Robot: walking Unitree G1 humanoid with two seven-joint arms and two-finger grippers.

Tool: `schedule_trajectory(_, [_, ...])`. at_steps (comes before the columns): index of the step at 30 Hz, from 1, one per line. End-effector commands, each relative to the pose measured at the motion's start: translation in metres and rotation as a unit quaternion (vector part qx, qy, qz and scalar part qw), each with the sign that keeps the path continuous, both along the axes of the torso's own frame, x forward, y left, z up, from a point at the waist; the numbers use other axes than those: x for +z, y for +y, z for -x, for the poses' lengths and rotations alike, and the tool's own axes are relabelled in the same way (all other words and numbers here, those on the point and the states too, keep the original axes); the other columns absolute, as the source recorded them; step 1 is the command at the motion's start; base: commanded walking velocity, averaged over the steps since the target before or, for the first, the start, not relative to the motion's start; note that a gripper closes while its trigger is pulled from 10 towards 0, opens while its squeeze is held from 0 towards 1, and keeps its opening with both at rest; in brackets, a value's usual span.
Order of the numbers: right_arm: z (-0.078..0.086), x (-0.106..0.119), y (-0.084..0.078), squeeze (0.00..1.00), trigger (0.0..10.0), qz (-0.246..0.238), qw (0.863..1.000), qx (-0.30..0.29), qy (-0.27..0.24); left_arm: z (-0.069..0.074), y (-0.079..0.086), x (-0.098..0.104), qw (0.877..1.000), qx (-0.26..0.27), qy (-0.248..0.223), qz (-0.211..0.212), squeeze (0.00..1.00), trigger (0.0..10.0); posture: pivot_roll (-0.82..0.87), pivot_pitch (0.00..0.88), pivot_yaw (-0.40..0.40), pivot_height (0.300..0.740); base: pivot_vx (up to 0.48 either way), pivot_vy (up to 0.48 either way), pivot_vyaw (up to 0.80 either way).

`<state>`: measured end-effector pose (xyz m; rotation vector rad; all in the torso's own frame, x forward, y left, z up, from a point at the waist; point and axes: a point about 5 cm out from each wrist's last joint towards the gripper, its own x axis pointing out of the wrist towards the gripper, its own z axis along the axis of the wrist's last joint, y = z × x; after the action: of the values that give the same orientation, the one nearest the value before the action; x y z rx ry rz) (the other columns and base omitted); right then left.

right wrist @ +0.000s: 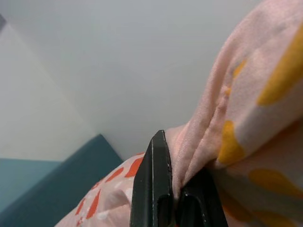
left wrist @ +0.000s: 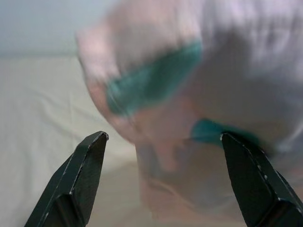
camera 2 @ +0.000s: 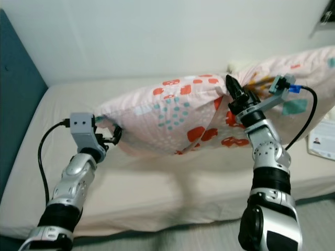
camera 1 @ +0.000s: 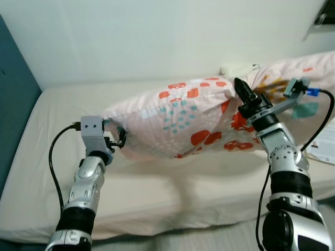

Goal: Clean up the room

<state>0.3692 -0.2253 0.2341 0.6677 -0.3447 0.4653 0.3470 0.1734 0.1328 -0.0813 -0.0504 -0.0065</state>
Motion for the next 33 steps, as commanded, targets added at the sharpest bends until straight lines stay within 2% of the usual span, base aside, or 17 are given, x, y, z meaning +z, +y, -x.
schedule_trajectory(1, [0.003,0.017,-0.002,0.00,0.0,0.009,0.999,-0.013,-0.043,0.003,-0.002,-0.008,1.000,-0.002,0.011,-0.002,0.00,10.0,-0.01,0.000,-0.048,0.740,0.000,0.000,0.00])
schedule_trajectory(2, [0.003,0.016,-0.001,0.00,4.3,0.011,0.999,-0.016,-0.042,0.004,-0.004,-0.010,1.000,-0.006,0.013,-0.009,0.00,10.0,-0.01,0.000,-0.048,0.740,0.000,0.000,0.00])
schedule_trajectory(3, [0.003,0.016,-0.001,0.00,4.3,0.011,0.999,-0.016,-0.042,0.004,-0.004,-0.010,1.000,-0.006,0.013,-0.009,0.00,10.0,-0.01,0.000,-0.048,0.740,0.000,0.000,0.00])
schedule_trajectory(4, [0.004,0.014,0.000,0.00,10.0,0.022,0.999,-0.021,-0.045,0.005,-0.006,-0.013,1.000,-0.012,0.017,-0.017,0.00,10.0,-0.01,0.000,-0.048,0.740,0.000,0.000,0.00])
schedule_trajectory(7, [0.007,0.008,0.004,0.00,10.0,0.044,0.998,-0.018,-0.046,0.010,-0.010,-0.018,0.999,-0.024,0.021,-0.026,0.00,10.0,-0.01,0.000,-0.048,0.740,0.000,0.000,0.20])
schedule_trajectory(11, [0.017,-0.002,0.022,0.00,10.0,0.072,0.996,0.024,-0.053,0.021,-0.019,-0.032,0.998,-0.047,0.037,-0.036,0.00,10.0,-0.01,0.000,-0.046,0.740,0.000,0.000,0.79])
schedule_trajectory(16, [0.018,-0.003,0.024,0.00,10.0,0.070,0.996,0.030,-0.052,0.026,-0.028,-0.036,0.996,-0.063,0.040,-0.045,0.00,10.0,-0.01,0.000,-0.046,0.740,0.000,0.000,0.79])
schedule_trajectory(19, [0.018,-0.003,0.024,0.00,10.0,0.070,0.996,0.032,-0.054,0.026,-0.031,-0.036,0.996,-0.067,0.042,-0.051,0.00,10.0,-0.01,0.000,-0.046,0.740,0.000,0.000,0.79])
schedule_trajectory(28, [0.019,-0.002,0.030,0.00,10.0,0.087,0.994,0.040,-0.057,0.023,-0.035,-0.032,0.996,-0.072,0.029,-0.048,0.00,10.0,-0.02,0.000,-0.048,0.740,0.000,-0.480,0.79])
schedule_trajectory(33, [0.020,-0.004,0.032,0.00,10.0,0.091,0.993,0.045,-0.054,0.023,-0.034,-0.029,0.997,-0.064,0.026,-0.034,0.00,10.0,-0.01,0.000,-0.048,0.740,0.000,0.000,0.79])
